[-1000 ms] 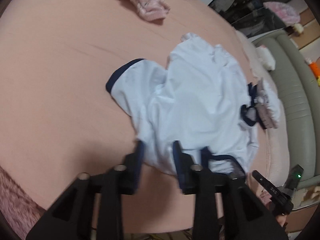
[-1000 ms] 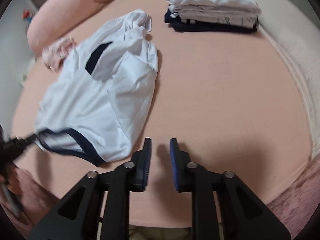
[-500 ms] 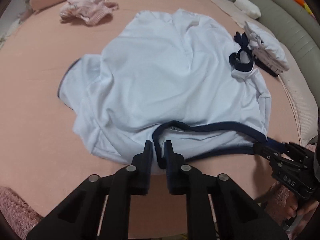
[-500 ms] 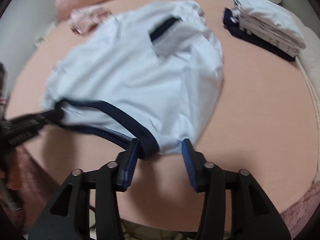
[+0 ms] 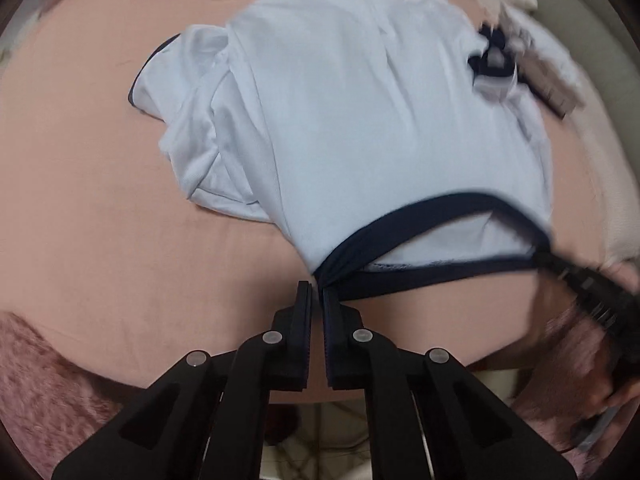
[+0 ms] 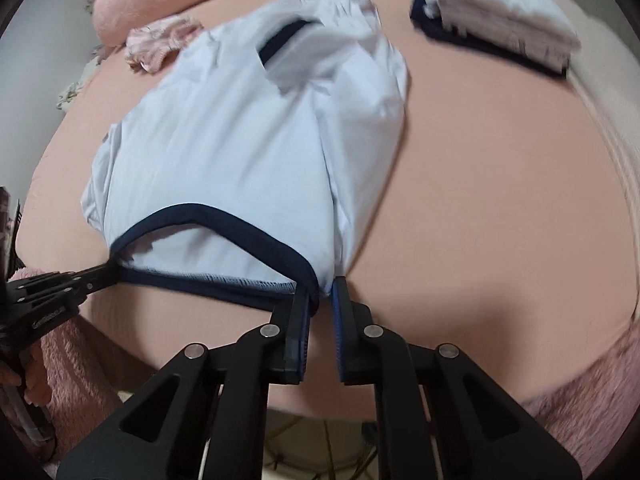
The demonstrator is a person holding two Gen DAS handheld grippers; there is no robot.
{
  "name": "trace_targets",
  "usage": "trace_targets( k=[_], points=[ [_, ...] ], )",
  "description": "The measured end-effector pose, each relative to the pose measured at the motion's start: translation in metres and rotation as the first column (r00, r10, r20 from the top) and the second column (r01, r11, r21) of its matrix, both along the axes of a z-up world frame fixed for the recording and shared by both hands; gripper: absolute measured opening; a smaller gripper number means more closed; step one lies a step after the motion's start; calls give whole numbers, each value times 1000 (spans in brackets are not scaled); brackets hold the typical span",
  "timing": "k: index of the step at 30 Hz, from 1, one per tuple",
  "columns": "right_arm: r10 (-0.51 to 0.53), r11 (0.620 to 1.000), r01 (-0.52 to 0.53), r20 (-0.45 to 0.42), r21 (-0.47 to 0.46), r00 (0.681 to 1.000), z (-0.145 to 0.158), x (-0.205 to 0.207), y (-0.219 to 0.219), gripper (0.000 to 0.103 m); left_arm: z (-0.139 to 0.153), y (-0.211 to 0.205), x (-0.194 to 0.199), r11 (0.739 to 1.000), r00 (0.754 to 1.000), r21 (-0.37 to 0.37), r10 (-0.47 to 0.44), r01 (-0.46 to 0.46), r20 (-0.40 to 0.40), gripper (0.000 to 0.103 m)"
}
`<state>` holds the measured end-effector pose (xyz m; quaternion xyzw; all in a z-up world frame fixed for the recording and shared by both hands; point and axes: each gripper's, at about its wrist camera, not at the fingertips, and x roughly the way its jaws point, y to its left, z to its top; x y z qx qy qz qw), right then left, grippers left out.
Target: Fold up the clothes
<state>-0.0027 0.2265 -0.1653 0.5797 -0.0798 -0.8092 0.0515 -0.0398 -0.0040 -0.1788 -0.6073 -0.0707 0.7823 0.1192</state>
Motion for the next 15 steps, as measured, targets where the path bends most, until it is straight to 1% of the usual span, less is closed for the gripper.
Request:
trace_targets(
  k=[1,3,5,6,7,8,10,11,12,13,15],
  points=[
    [0,1000,0,1,-11,1000,1,2,1,15,5,-2,0,999,1000,48,6,-5,-11,6],
    [8,999,-9,-29,-37,1000,9,4,0,18,18,-5,-1,993,999,114,4,1,-45,7],
    [7,996,-13,-70,-86,998,22,5,2,24,28,-9,-2,988,996,151,10,3,-87,7],
    [4,994,-15,-91,-111,996,28,6,4,25,31,-12,-4,986,995,165,15,2,-103,7],
    [-11,992,-4,-116,-124,993,34,4,6,26,33,-15,-6,983,994,184,21,-1,-108,7],
    [-38,993,22,-136,-117,990,40,2,8,27,33,-19,-9,979,994,205,29,-7,-106,7],
    [-60,993,43,-147,-114,987,47,-5,11,28,37,-24,-14,965,994,261,33,-6,-100,9],
    [-63,991,44,-152,-129,986,51,-8,13,28,37,-23,-15,969,994,248,35,-10,-99,13],
    [-66,990,45,-160,-132,985,54,-9,15,28,36,-21,-17,976,995,216,34,-13,-95,16],
    [-70,992,50,-168,-116,983,57,-12,15,33,35,-18,-19,983,995,183,33,-16,-92,20],
    [-60,997,52,-156,-56,986,50,-22,5,34,22,-13,-24,991,998,131,27,-19,-60,20]
  ],
)
